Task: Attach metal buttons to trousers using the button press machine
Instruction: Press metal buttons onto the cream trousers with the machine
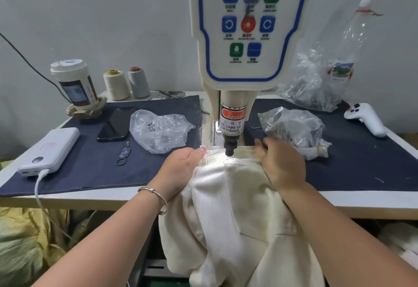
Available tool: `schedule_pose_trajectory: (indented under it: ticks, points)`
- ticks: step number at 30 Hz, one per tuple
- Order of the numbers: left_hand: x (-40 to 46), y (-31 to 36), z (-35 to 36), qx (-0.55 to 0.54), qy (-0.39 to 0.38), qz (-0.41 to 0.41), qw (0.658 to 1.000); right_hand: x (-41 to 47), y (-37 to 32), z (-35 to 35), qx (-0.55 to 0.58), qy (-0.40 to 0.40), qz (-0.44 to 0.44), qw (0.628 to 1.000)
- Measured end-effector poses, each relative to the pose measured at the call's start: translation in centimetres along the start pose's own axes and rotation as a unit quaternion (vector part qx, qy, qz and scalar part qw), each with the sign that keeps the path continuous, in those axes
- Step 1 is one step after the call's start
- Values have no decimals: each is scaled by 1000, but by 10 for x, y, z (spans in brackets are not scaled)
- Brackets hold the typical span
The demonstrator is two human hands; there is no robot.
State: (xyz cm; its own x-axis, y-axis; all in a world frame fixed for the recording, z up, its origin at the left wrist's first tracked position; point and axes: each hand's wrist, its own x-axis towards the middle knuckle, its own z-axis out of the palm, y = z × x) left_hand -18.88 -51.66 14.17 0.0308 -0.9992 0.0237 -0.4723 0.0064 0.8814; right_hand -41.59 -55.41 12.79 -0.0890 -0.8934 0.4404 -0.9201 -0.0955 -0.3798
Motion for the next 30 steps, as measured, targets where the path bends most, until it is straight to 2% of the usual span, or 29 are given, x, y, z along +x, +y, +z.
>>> schedule_pose_trajectory:
  ticks: [7, 19, 30]
  points:
    - [3, -5, 2, 19, 22, -13, 1000, 3, -4, 5, -73, -21, 23, 997]
    - [0, -5, 2, -14, 33, -17, 999, 3, -3, 5, -50, -20, 32, 998]
    - [0, -6, 1, -2, 29, -29, 999, 4, -1, 6, -47, -33, 42, 997]
